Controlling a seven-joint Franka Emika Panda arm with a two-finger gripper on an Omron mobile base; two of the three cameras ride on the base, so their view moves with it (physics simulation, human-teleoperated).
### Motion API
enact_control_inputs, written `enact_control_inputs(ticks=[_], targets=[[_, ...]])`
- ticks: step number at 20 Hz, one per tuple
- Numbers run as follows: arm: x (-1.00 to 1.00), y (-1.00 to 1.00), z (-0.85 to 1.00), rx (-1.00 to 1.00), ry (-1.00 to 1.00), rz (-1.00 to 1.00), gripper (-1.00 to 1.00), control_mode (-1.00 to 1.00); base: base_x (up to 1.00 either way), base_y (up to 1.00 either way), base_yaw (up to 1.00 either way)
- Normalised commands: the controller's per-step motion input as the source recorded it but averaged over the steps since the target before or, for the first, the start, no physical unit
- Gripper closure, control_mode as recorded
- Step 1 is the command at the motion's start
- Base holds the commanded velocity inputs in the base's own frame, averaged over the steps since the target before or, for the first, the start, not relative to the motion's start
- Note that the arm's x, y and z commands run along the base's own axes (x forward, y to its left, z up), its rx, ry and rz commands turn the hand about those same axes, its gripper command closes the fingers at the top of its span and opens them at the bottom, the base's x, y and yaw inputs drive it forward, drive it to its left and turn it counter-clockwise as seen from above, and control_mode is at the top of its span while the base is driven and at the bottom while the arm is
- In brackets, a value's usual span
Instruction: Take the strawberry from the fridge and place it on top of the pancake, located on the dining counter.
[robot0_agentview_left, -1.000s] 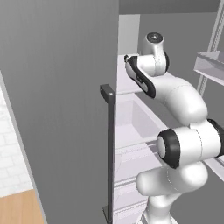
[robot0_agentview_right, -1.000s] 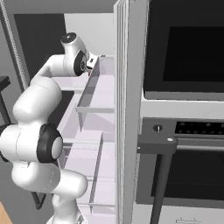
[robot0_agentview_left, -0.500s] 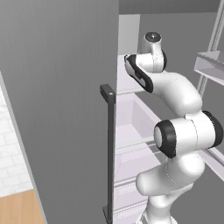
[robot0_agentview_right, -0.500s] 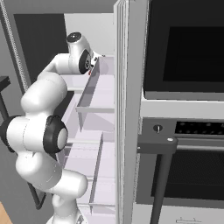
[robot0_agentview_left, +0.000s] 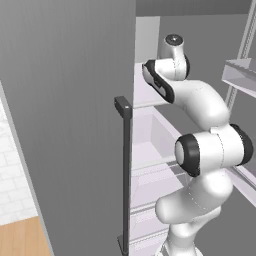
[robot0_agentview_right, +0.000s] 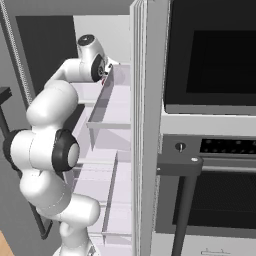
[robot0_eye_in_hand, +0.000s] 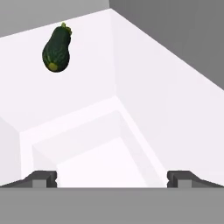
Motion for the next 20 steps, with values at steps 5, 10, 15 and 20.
enact_control_inputs(ticks=[5,10,15,20], targets=[[-0.25,0.00,-0.14,-0.01,0.00,0.00,-1.00,-1.00,0.00,0.00,0.00],[-0.12,0.00,-0.18,-0.01,0.00,0.00,-1.00,-1.00,0.00,0.00,0.00],[-0.08,0.00,-0.18,-0.02,0.00,0.00,-1.00,-1.00,0.00,0.00,0.00],[-0.13,0.00,-0.13,-0.02,0.00,0.00,1.00,-1.00,0.00,0.00,0.00]])
